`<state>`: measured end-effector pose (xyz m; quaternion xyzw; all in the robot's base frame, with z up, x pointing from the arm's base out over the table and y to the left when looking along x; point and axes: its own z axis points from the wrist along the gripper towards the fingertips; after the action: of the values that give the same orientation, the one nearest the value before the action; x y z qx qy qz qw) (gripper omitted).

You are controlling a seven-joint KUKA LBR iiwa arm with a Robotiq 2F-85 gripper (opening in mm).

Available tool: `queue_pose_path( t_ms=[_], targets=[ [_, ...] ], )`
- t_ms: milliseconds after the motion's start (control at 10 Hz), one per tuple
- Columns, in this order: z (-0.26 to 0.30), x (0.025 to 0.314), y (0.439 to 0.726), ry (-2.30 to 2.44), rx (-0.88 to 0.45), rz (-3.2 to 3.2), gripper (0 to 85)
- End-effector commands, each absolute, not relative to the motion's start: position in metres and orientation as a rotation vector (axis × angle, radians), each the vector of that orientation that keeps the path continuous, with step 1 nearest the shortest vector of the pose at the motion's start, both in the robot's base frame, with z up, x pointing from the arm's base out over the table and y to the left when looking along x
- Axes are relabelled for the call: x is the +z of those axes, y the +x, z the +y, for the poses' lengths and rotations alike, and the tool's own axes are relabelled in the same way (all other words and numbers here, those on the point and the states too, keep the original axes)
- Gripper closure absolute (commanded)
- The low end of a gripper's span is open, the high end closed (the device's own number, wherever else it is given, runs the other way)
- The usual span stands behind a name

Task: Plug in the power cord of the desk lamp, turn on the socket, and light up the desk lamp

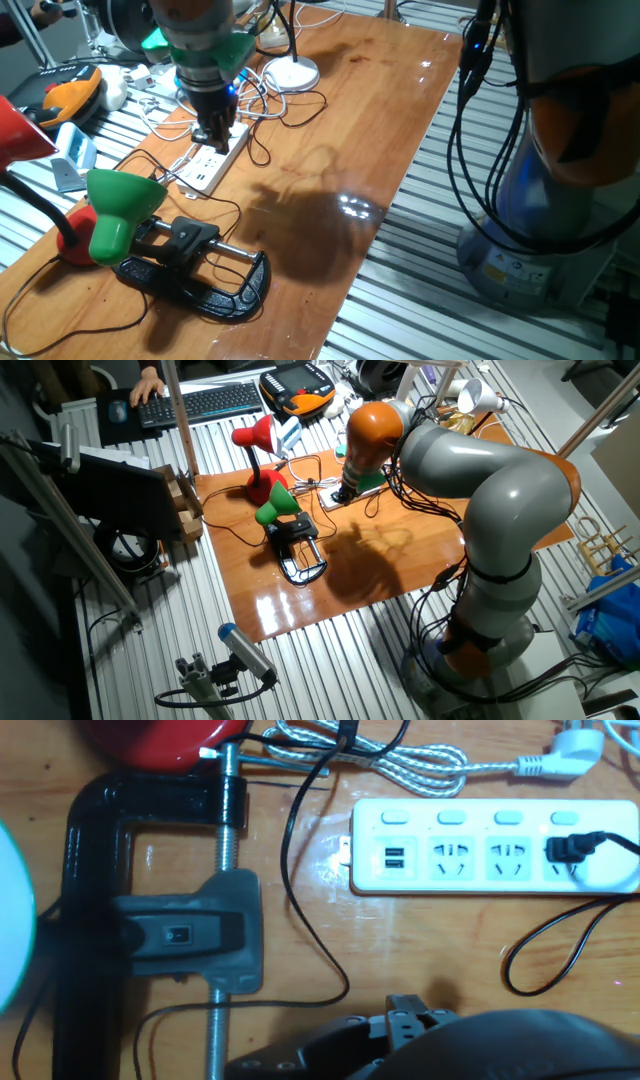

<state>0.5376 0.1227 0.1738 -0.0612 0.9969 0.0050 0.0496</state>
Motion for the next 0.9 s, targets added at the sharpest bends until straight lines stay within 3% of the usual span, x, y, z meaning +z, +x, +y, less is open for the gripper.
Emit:
queue_pose_path(
  t_ms=[0,200,400,800],
  targets=[
    [0.127,0.176,0.540,-0.182,0.076,3.020,85.0],
    [0.138,0.182,0.548,-0.196,0.100,2.998,85.0],
    [0.143,0.189,0.557,-0.240,0.018,2.989,85.0],
    [0.156,0.184,0.574,-0.158,0.055,3.006,85.0]
  ],
)
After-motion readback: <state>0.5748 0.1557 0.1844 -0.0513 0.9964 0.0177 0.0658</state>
